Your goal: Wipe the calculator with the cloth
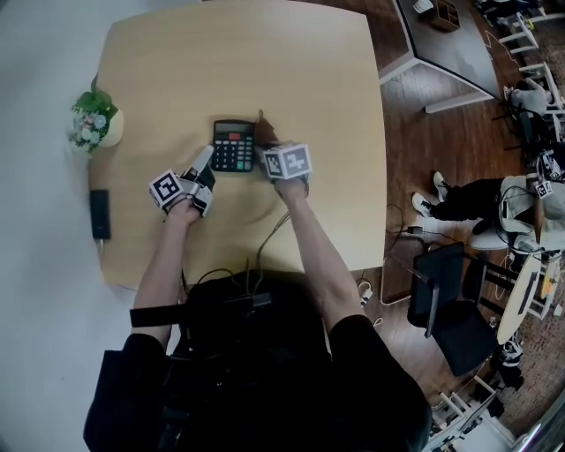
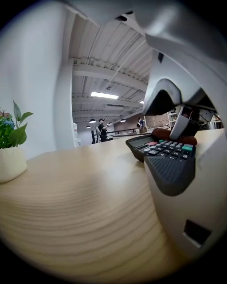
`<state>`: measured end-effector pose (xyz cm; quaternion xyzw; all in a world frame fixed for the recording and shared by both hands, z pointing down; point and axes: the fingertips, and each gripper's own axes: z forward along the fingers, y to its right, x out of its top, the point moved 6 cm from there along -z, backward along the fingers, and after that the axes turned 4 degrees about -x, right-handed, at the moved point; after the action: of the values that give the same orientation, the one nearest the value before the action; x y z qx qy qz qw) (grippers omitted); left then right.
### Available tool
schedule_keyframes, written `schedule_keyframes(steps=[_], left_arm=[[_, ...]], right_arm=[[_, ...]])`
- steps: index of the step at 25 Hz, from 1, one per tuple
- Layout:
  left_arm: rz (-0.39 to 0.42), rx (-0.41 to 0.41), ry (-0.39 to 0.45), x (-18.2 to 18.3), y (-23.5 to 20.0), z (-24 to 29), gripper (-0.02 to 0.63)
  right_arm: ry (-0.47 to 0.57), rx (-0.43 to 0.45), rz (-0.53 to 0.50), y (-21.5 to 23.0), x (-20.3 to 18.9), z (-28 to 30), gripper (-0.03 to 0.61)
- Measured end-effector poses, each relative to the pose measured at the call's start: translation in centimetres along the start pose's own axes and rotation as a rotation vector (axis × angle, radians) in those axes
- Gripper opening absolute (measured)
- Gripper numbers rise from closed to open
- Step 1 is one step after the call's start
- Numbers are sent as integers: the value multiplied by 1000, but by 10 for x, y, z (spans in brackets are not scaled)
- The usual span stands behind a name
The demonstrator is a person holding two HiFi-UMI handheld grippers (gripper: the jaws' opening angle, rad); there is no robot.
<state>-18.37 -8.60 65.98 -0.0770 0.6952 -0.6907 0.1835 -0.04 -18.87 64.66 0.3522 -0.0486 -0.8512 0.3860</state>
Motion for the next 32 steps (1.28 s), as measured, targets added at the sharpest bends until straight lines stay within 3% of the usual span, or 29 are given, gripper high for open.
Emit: schedule_keyframes(steps=[8, 12, 16, 21, 23, 32], left_arm=[[-22, -4, 8, -1, -1, -1, 295], [1, -1, -26, -10, -1, -4, 273], [-27, -5, -15, -11, -4, -13, 272], [-41, 46, -73, -9, -12, -18, 255], [-52, 79, -107, -10, -14, -15, 210], [-46, 93, -110, -13, -15, -15, 199]], right_arm=[[-35, 11, -26, 4, 5, 4, 44], [-39, 23, 2, 4, -2, -1, 44], [-32, 18, 37, 1, -12, -5, 44], [-50, 21, 75, -3, -25, -11, 44], [-56, 25, 72, -4, -25, -8, 44], [-60, 28, 31, 0, -8, 6, 43]])
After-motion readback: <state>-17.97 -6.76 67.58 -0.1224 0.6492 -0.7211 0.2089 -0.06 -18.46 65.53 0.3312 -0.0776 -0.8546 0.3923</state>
